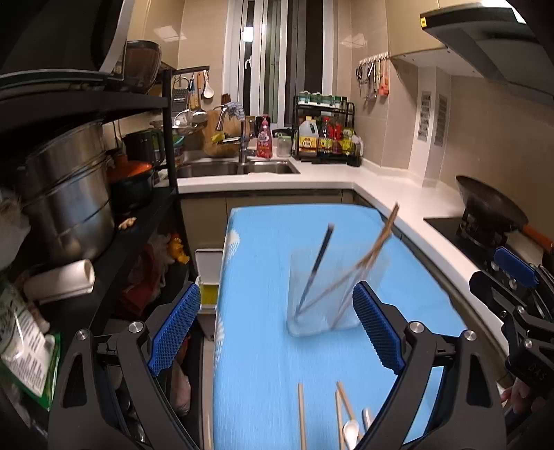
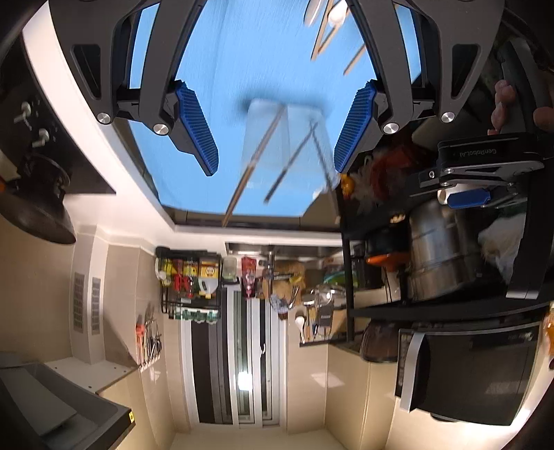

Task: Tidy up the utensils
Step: 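Open both tools to drop the chopsticks into the clear container, then move both open tools back over the utensils on the cloth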

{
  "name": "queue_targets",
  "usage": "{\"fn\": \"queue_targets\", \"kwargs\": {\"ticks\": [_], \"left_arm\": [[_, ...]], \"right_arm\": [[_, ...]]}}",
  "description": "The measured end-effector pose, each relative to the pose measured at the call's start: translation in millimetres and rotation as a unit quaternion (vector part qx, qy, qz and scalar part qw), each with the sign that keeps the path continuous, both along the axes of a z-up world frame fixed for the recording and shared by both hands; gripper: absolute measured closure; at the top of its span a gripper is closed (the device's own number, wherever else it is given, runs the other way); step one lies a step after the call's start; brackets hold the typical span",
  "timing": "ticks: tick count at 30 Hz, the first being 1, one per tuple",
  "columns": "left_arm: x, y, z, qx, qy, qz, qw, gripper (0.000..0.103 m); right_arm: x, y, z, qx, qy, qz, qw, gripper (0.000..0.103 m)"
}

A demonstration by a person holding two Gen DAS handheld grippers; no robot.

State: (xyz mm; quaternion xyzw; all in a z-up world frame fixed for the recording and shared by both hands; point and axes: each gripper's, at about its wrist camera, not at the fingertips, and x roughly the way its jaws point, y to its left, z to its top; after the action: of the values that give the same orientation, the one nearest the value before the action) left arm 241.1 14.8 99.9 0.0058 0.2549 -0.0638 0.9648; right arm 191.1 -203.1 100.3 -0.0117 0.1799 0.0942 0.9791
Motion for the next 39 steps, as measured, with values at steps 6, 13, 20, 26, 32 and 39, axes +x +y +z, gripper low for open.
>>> {"fn": "queue_targets", "kwargs": {"ticks": [6, 13, 20, 26, 32, 39], "left_arm": [[-41.3, 13.7, -64.3, -0.003, 0.043, 0.020, 0.9989, 0.016], [-87.7, 19.0, -136.8, 0.000, 0.081, 0.028, 0.9963, 0.016], [-129.6, 23.1, -174.9, -0.007, 0.071, 0.034, 0.9969, 0.016], [-148.9, 16.2, -198.3, 0.004, 0.079, 0.034, 0.9963, 0.016], [-153.5, 11.1, -204.7, 0.018, 0.082, 0.029, 0.9961, 0.016], [-151.6, 17.1, -206.6, 0.008, 0.081, 0.032, 0.9962, 0.016]], "right_arm": [[-47.9, 14.3, -67.2, -0.016, 0.059, 0.008, 0.998, 0.034], [-81.2, 15.7, -139.0, -0.021, 0.124, -0.007, 0.992, 0.034], [-126.5, 10.5, -180.5, -0.015, 0.129, -0.005, 0.991, 0.034], [-150.8, 23.2, -202.4, -0.053, 0.112, 0.012, 0.992, 0.035], [-148.6, 24.6, -200.6, -0.047, 0.123, 0.024, 0.991, 0.036], [-149.8, 35.9, -203.5, -0.041, 0.128, 0.057, 0.989, 0.073]]}}
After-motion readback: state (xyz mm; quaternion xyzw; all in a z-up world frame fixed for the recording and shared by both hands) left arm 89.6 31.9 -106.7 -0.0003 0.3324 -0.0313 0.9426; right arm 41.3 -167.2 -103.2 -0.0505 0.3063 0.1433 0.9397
